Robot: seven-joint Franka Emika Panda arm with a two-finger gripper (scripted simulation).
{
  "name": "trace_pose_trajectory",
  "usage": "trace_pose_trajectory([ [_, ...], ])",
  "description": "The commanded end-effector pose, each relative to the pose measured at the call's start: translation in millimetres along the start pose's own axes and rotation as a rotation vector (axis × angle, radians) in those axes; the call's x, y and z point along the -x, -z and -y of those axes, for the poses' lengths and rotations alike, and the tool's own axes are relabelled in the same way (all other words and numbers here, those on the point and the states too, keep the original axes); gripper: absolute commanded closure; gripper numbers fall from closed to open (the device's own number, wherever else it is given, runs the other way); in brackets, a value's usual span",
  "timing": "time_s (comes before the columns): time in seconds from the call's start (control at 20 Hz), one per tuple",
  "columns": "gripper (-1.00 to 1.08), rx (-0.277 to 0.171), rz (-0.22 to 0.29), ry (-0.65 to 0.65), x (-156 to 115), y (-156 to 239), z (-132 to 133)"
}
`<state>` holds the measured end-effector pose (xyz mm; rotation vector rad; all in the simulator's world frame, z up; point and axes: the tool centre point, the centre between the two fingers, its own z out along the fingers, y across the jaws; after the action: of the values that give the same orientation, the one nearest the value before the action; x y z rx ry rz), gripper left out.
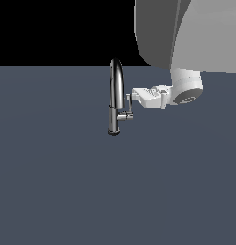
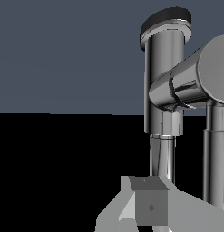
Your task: Turn on the faucet by rotating a designated handle.
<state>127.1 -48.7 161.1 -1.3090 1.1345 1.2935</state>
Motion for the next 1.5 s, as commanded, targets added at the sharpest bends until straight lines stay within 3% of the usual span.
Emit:
trace_pose_trajectory([
  [0.0, 1.08, 0.000, 0.000, 0.000, 1, 0, -2],
  [1.45, 1.08, 0.000, 0.000, 0.000, 6, 0, -49],
])
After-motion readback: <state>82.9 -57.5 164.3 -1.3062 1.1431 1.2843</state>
